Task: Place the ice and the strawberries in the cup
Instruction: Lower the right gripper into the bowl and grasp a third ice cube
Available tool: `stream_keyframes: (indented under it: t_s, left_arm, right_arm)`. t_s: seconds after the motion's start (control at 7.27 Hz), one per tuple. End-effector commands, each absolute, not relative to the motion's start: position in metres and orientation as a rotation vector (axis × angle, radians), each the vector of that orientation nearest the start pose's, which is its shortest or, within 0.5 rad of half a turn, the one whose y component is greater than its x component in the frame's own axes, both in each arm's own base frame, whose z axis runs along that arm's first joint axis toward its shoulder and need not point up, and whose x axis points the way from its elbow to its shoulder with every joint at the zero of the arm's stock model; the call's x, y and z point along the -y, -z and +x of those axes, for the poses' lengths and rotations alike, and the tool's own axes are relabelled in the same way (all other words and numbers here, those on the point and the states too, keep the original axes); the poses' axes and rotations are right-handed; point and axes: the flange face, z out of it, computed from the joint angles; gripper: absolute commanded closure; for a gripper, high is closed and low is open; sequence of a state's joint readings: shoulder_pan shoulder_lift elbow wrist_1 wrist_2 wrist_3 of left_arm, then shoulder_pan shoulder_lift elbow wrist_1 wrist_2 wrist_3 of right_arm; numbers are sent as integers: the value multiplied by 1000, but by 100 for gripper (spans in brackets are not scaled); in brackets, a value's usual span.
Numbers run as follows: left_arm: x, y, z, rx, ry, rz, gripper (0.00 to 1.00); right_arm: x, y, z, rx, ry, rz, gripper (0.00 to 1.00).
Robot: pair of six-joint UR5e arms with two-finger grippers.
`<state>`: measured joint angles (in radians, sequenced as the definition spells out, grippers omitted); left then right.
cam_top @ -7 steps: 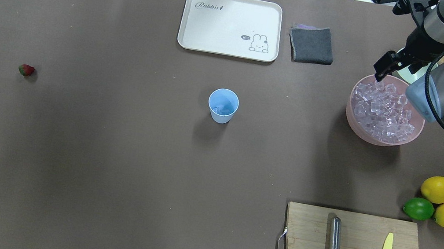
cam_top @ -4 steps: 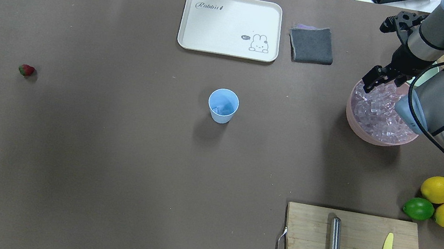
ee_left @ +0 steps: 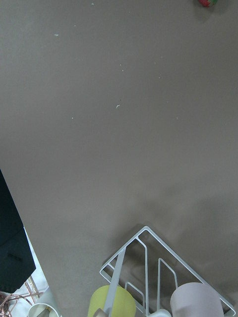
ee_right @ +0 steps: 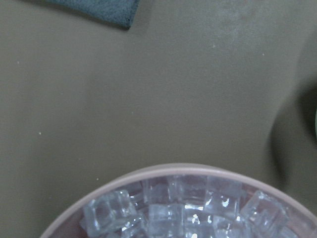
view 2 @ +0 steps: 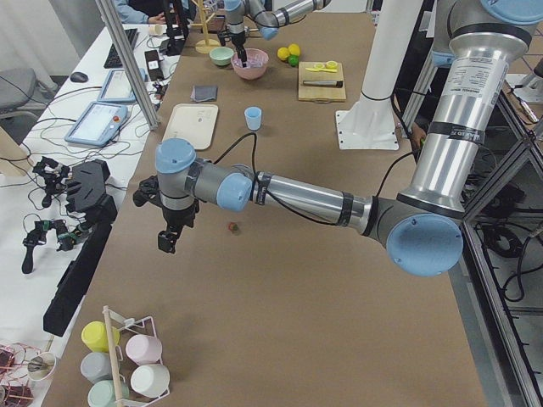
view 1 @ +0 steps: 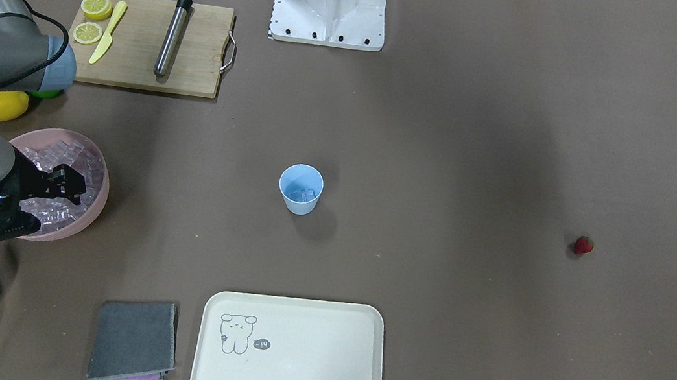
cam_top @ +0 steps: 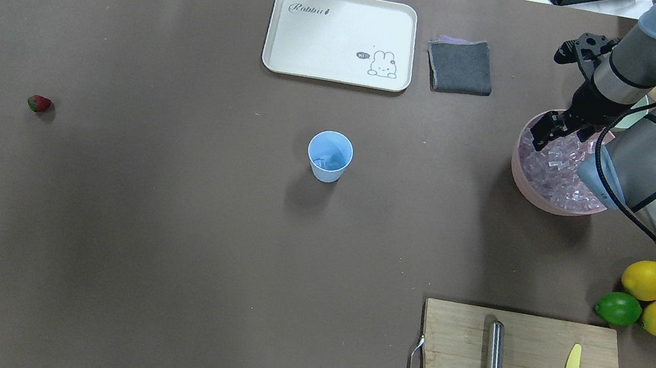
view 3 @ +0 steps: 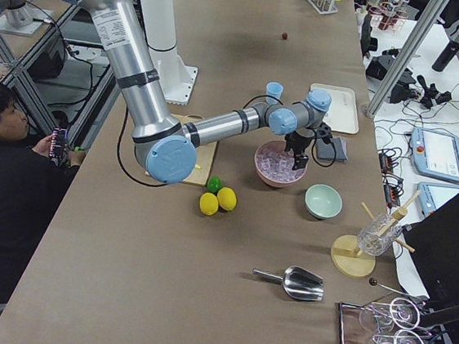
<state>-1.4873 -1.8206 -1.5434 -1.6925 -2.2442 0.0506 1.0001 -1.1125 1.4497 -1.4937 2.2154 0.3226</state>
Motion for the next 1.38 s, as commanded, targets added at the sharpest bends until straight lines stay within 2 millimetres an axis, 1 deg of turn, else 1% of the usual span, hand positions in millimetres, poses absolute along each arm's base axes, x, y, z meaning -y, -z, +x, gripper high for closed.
stream_keyframes:
  t_s: [0.0, 0.14, 0.28, 0.41, 0.55, 0.69, 0.96, 1.1, 1.24]
  left_arm:
    - [613, -526, -20, -674, -245, 321, 2]
    - [614, -526, -20, -673, -243, 322, 2]
    - [614, -526, -20, -674, -245, 321, 2]
    - [615, -525, -19, -673, -245, 323, 2]
    - [615, -524, -19, -673, -245, 323, 2]
    - [615, -524, -19, -673, -245, 323, 2]
    - [615, -524, -19, -673, -245, 323, 2]
    - [615, -523, -19, -673, -246, 326, 2]
    - [616, -522, -19, -673, -247, 327, 2]
  right_arm:
    - [611, -449, -307, 754, 365, 75, 8]
    - [611, -448, -307, 758, 366, 74, 16]
    - [608, -449, -305, 758, 368, 75, 26]
    - [608, -451, -305, 757, 366, 71, 42]
    - [607, -452, -305, 757, 365, 70, 48]
    - [607, -452, -305, 757, 365, 70, 57]
    - [605, -457, -302, 754, 362, 65, 51]
    - [602, -460, -300, 753, 361, 62, 46]
    - [599, -461, -298, 753, 352, 59, 44]
